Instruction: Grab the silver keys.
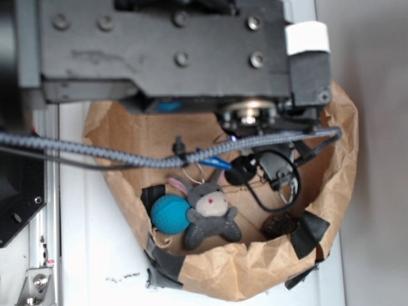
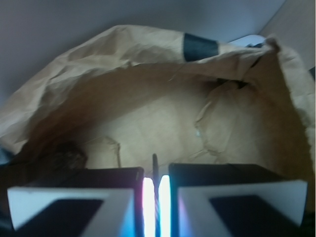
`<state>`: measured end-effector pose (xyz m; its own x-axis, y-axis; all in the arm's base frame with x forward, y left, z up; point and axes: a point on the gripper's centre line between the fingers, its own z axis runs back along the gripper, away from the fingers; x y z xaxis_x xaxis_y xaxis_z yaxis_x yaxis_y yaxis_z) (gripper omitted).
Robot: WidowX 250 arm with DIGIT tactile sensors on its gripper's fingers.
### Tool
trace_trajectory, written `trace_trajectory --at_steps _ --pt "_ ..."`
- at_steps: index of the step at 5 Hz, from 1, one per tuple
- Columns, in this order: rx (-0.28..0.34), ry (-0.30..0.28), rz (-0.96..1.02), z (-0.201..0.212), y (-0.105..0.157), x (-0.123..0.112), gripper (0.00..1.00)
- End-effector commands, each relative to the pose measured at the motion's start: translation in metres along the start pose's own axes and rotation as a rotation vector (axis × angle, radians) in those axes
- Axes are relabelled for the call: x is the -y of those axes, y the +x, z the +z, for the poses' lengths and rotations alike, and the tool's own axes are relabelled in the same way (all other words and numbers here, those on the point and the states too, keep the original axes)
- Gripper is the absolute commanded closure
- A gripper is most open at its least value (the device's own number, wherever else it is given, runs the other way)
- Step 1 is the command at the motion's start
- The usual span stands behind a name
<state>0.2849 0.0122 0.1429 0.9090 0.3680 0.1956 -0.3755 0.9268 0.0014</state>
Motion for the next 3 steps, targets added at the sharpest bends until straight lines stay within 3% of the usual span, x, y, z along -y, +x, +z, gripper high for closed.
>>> trace_trajectory --at_steps 1,3 --pt "0.018 0.035 0.0 -0.0013 0.0087 0.0026 1.0" --pt "0.048 0.01 -0.016 0.0011 0.0063 -0.0002 1.0"
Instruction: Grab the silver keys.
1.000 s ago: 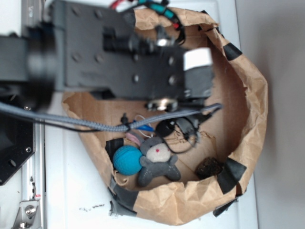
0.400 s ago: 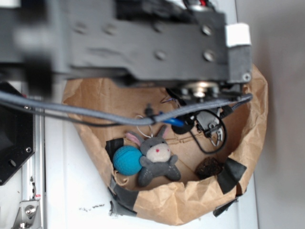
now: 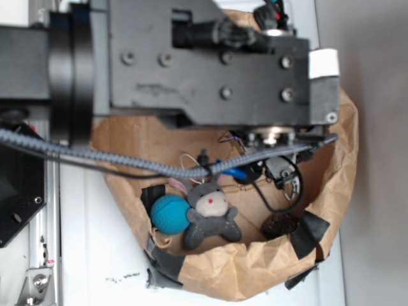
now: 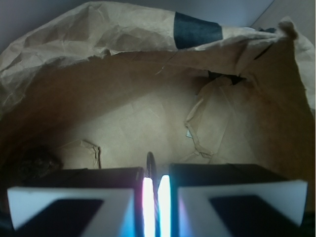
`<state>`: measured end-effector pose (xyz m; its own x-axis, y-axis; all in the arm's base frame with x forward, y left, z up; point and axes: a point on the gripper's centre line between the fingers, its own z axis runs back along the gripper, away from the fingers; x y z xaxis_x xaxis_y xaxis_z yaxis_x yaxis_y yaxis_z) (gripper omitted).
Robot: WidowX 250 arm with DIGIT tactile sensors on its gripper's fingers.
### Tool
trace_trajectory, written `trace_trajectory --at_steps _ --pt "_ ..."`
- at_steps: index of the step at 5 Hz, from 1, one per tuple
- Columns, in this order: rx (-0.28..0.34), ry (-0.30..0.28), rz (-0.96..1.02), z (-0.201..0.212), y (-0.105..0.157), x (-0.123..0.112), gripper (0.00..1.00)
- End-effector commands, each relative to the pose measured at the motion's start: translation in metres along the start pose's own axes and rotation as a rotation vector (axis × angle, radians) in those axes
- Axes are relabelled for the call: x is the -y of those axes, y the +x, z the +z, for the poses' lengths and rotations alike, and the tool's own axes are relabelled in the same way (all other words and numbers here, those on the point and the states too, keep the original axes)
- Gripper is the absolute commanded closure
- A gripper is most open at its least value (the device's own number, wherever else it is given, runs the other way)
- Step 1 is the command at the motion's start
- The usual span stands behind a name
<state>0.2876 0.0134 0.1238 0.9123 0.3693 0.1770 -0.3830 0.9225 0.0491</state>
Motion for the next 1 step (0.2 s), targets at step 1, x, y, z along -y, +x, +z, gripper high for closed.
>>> trace_trajectory --at_steps 1 --pt "0.083 -0.024 0.013 0.0207 0.0026 -0.0049 1.0"
